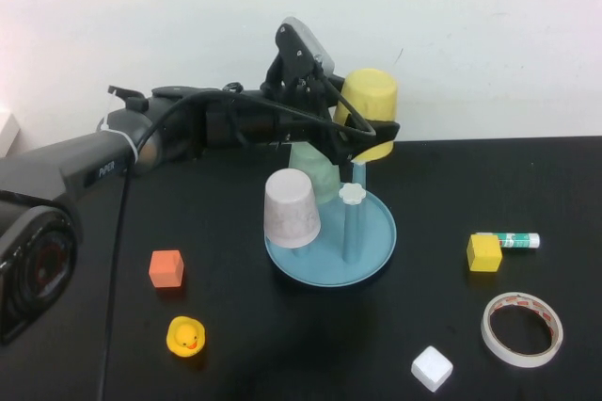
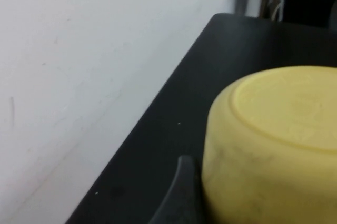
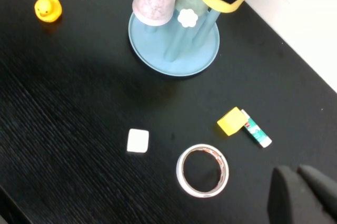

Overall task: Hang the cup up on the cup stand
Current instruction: Place the cup on the cup holder

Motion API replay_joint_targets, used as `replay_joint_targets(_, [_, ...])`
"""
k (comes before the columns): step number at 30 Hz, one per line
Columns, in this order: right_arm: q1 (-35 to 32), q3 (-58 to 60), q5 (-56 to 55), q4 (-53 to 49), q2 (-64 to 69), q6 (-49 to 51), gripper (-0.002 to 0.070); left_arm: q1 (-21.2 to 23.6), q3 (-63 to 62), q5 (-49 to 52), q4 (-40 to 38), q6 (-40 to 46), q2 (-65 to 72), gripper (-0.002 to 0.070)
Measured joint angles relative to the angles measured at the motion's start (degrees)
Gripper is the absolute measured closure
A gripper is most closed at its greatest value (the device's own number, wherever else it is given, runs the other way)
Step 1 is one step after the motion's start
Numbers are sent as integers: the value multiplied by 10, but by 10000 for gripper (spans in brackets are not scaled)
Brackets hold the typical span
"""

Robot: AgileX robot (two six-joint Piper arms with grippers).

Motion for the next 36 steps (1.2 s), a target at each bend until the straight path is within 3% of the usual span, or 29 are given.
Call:
replay_joint_targets(7, [0, 0, 0, 0, 0, 8, 676, 2, -1, 59, 0, -14, 15, 68])
replay_joint_targets(12, [0, 0, 0, 0, 0, 9, 676, 5, -2, 113, 60, -68, 16, 68])
replay_joint_targets(16, [0, 0, 0, 0, 0, 9, 676, 6, -2, 113, 110, -96, 17, 68])
replay_joint_targets(26, [0, 0, 0, 0, 0, 8, 676, 6, -3, 49, 65, -99, 41, 68])
replay_joint_targets(36, [0, 0, 0, 0, 0, -4, 676, 6, -3, 52, 127, -96, 44, 66])
